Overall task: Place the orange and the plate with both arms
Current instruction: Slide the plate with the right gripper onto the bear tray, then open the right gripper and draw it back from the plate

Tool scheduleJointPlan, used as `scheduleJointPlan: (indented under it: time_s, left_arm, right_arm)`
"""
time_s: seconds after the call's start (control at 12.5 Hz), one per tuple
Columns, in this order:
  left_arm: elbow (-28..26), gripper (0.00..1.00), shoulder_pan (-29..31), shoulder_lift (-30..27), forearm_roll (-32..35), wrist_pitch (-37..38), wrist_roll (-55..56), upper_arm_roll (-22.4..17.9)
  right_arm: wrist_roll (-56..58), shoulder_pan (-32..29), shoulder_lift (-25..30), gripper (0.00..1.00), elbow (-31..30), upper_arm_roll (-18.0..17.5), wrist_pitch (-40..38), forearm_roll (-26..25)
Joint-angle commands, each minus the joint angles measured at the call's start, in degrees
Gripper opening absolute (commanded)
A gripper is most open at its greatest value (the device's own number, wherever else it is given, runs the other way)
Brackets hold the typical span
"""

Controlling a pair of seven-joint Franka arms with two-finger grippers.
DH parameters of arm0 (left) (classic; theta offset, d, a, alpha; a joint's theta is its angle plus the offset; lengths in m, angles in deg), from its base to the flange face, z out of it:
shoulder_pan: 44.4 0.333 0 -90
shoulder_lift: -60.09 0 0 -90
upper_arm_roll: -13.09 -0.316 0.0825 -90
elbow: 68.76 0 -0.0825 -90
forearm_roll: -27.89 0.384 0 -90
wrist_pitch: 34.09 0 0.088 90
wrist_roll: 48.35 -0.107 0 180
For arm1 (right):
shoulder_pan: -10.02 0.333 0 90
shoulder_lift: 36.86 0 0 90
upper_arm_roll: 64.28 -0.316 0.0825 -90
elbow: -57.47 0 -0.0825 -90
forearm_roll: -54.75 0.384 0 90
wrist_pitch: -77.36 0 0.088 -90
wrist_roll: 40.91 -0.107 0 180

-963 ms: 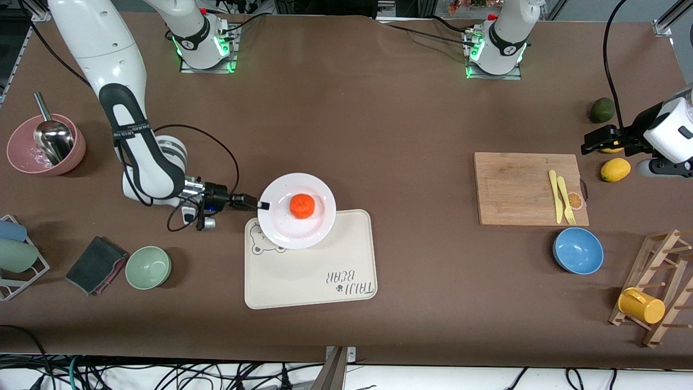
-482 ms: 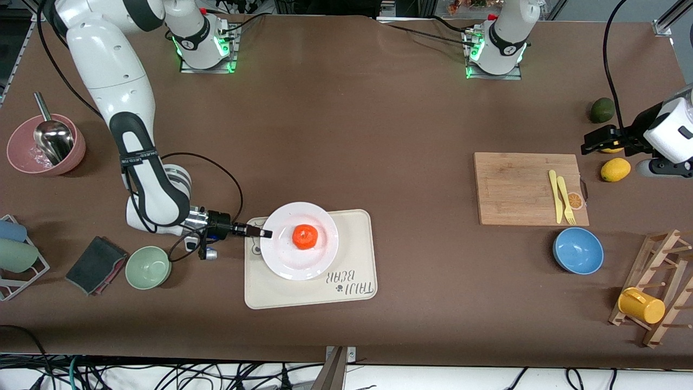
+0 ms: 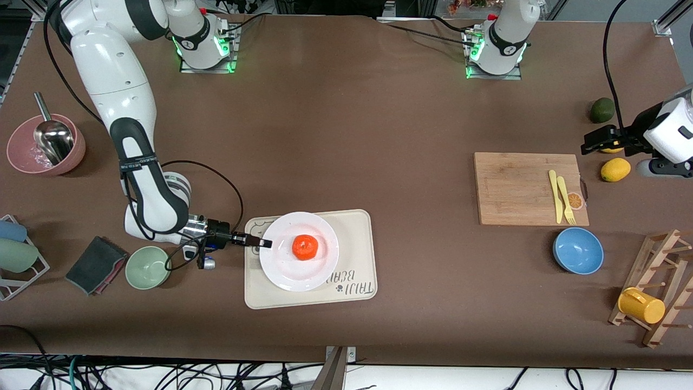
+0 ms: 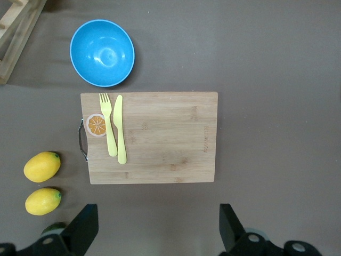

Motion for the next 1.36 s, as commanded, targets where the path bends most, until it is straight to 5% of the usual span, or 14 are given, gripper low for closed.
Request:
scheduleJointPlan:
  time_s: [0.0, 0.24, 0.32, 0.4, 0.64, 1.04, 1.28]
  left_arm:
    - [1.2, 1.0, -0.1, 0.4, 1.2, 0.9, -0.7, -0.1]
    - [1.2, 1.0, -0.1, 0.4, 1.2, 0.9, -0.6, -0.1]
    - [1.2, 1.0, -0.1, 0.4, 1.2, 0.9, -0.6, -0.1]
    - [1.2, 1.0, -0.1, 0.4, 1.2, 0.9, -0.6, -0.1]
    - [1.2, 1.0, -0.1, 0.4, 1.2, 0.9, -0.5, -0.1]
    - [1.2, 1.0, -0.1, 0.4, 1.2, 0.9, -0.5, -0.1]
    - [1.2, 1.0, -0.1, 0.4, 1.2, 1.0, -0.5, -0.1]
  right_arm:
    - [-0.7, -0.3, -1.9, 0.08, 2.4, 0.0, -1.4, -1.0]
    - [0.5, -0.9, -2.1, 0.54, 2.3, 0.0, -1.4, -0.9]
    - [0.5, -0.9, -2.1, 0.91, 2.3, 0.1, -1.4, -1.0]
    - [1.0, -0.9, -1.9, 1.0, 2.4, 0.3, -1.5, -1.1]
    - [0.7, -2.2, -1.7, 1.0, 4.6, 0.3, -2.3, -3.7]
    - [-5.0, -2.6, -1.1, 1.0, 12.0, 0.7, -7.7, -22.2]
    - [-5.9, -2.8, 3.3, 1.0, 11.9, 5.2, -14.1, -31.1]
